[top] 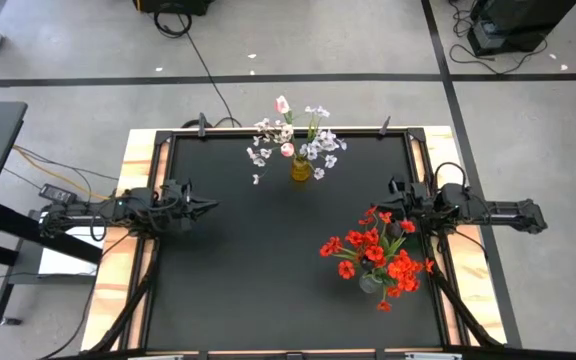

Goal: Sort flowers into vase by color
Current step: Return to Home Position

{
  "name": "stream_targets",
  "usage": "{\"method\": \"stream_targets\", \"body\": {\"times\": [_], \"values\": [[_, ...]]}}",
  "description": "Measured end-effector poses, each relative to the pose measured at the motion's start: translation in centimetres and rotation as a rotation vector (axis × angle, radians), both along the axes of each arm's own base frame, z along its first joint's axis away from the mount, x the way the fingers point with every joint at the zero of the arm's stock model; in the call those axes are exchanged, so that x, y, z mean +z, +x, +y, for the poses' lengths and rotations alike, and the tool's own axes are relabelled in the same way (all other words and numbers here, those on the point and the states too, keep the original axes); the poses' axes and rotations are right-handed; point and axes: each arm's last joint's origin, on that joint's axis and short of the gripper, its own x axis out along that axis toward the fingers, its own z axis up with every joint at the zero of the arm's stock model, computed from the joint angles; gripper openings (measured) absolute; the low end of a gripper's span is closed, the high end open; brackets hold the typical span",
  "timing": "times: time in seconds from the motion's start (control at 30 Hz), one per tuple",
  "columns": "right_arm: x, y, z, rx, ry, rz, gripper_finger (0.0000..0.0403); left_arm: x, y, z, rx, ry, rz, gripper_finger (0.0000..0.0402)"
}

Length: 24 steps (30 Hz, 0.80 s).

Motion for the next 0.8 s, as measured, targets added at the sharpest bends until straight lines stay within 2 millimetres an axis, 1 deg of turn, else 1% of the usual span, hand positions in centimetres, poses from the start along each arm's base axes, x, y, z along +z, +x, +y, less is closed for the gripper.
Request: {"method": "stream_targets", "body": {"times": [0.2,0.3,0.57,0.7,0.8], "values": [[-0.2,0.0,0.0,0.005,0.026,0.025,0.0002,-0.2,0.0,0.0,-0.001,0.015,0.002,0.0],[-0.2,0.0,0.0,0.009,0.05,0.025,0.0004,-1.1,0.4,0.0,-0.01,-0.002,-0.05,0.0],[-0.3,0.1,-0.1,-0.019,0.095,0.028,0.0007,-1.1,0.4,0.0,-0.018,0.037,-0.045,0.0],[-0.4,0.1,0.0,0.02,0.139,0.038,0.0018,-1.1,0.5,0.0,-0.017,0.022,-0.042,0.0002],[-0.3,0.1,0.1,0.055,0.152,0.039,0.0027,-1.2,0.5,0.0,-0.017,0.022,-0.037,0.0011]]}}
